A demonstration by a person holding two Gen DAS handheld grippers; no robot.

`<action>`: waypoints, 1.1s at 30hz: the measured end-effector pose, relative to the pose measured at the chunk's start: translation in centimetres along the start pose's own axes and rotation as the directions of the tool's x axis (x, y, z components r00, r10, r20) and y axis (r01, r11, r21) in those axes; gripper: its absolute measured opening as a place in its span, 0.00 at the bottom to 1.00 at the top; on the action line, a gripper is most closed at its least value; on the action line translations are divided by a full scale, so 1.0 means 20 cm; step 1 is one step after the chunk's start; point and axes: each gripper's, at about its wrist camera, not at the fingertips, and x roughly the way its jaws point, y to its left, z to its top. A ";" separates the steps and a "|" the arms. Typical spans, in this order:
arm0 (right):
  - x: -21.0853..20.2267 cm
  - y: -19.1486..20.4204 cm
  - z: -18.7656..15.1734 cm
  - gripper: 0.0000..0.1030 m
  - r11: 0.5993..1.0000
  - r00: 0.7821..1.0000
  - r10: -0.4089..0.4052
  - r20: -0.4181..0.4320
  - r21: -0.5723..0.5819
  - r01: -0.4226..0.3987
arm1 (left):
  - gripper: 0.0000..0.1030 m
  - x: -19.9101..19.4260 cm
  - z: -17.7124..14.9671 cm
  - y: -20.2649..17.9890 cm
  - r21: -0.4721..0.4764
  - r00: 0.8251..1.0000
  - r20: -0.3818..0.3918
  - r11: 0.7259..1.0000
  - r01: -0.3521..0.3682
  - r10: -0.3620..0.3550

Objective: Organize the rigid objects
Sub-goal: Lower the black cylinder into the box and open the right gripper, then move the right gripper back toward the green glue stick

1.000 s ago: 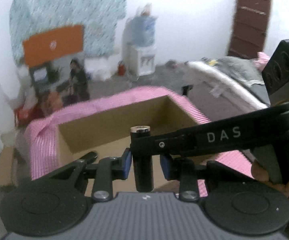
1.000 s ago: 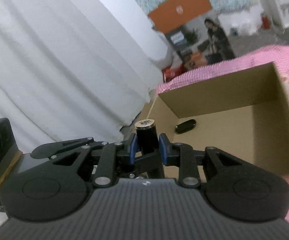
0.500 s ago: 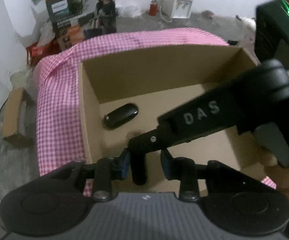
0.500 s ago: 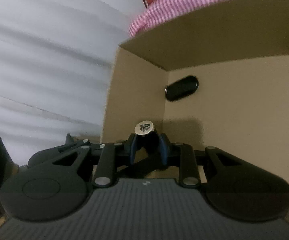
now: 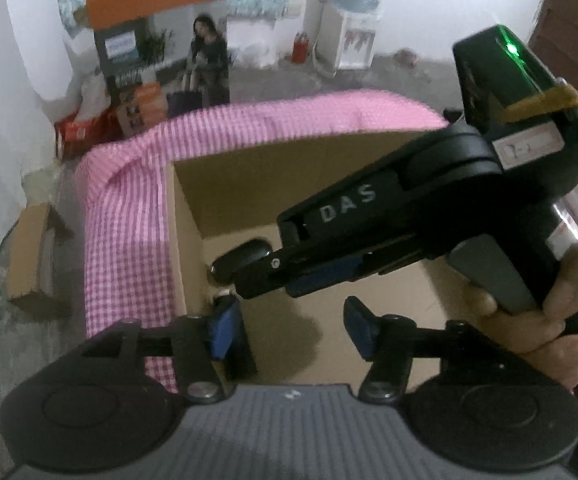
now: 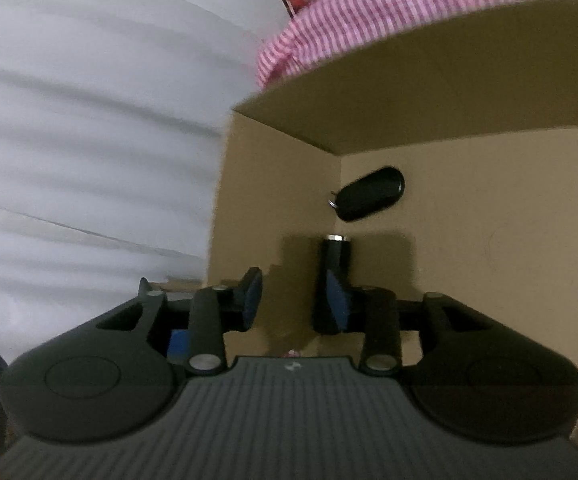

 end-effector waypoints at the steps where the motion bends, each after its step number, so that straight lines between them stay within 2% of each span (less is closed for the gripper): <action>1: -0.02 0.02 -0.01 0.45 1.000 1.000 -0.004 0.018 -0.018 0.004 | 0.61 -0.05 0.00 -0.01 0.006 0.999 0.032 1.000 0.007 -0.007; 5: -0.26 0.12 -0.12 0.52 0.994 0.991 0.003 0.131 -0.107 0.011 | 0.73 -0.25 -0.03 -0.06 0.032 0.987 0.157 0.999 0.032 -0.037; 7: -0.39 0.18 -0.20 0.61 0.988 0.982 0.015 0.187 -0.154 0.014 | 0.81 -0.37 -0.07 -0.09 0.043 0.973 0.228 0.999 0.032 -0.041; 8: -0.48 0.21 -0.26 0.65 0.982 0.974 0.025 0.225 -0.186 0.018 | 0.83 -0.42 -0.10 -0.11 0.048 0.965 0.260 0.998 0.033 -0.044; 9: -0.57 0.23 -0.33 0.77 0.976 0.965 0.028 0.262 -0.216 0.031 | 0.84 -0.47 -0.12 -0.12 0.051 0.957 0.285 0.998 0.035 -0.048; 10: -0.67 0.24 -0.38 0.83 0.969 0.955 0.029 0.296 -0.242 0.046 | 0.85 -0.50 -0.13 -0.13 0.056 0.952 0.300 0.998 0.038 -0.053; 13: -0.91 0.30 -0.62 0.94 0.933 0.911 0.018 0.412 -0.334 0.133 | 0.89 -0.61 -0.22 -0.17 0.084 0.939 0.334 0.995 0.062 -0.087; 14: -0.98 0.31 -0.72 0.98 0.918 0.890 0.002 0.456 -0.355 0.180 | 0.91 -0.63 -0.25 -0.19 0.093 0.938 0.333 0.993 0.074 -0.101; 17: -1.14 0.31 -0.96 0.99 0.866 0.823 -0.064 0.564 -0.378 0.326 | 0.91 -0.65 -0.37 -0.24 0.090 0.936 0.316 0.987 0.131 -0.153; 19: -1.20 0.29 -1.10 0.99 0.825 0.775 -0.144 0.616 -0.357 0.438 | 0.91 -0.63 -0.46 -0.27 0.082 0.931 0.311 0.981 0.175 -0.192; 22: -1.14 0.24 -1.27 0.99 0.701 0.667 -0.305 0.680 -0.314 0.640 | 0.91 -0.57 -0.59 -0.36 0.099 0.930 0.297 0.976 0.196 -0.217; 23: -1.11 0.22 -1.32 0.99 0.655 0.637 -0.351 0.686 -0.306 0.691 | 0.91 -0.54 -0.64 -0.40 0.111 0.928 0.295 0.973 0.203 -0.228; 24: -1.09 0.19 -1.36 0.99 0.618 0.617 -0.385 0.687 -0.305 0.725 | 0.91 -0.51 -0.68 -0.44 0.124 0.927 0.288 0.969 0.214 -0.242; 25: -1.06 0.16 -1.39 0.99 0.596 0.607 -0.409 0.681 -0.305 0.743 | 0.91 -0.48 -0.72 -0.47 0.134 0.925 0.281 0.965 0.225 -0.255; 26: -1.03 0.12 -1.41 0.99 0.589 0.609 -0.421 0.672 -0.308 0.747 | 0.91 -0.45 -0.76 -0.50 0.141 0.926 0.267 0.962 0.235 -0.266; 27: -1.02 0.08 -1.42 0.99 0.598 0.620 -0.421 0.662 -0.311 0.738 | 0.91 -0.41 -0.79 -0.54 0.146 0.927 0.253 0.958 0.245 -0.276; 30: -0.98 -0.04 -1.46 0.99 0.671 0.670 -0.377 0.640 -0.310 0.673 | 0.90 -0.31 -0.89 -0.65 0.168 0.933 0.211 0.951 0.258 -0.290; 33: -0.90 -0.12 -1.48 0.99 0.713 0.703 -0.348 0.621 -0.312 0.629 | 0.80 -0.21 -0.94 -0.73 0.207 0.940 0.172 0.944 0.258 -0.295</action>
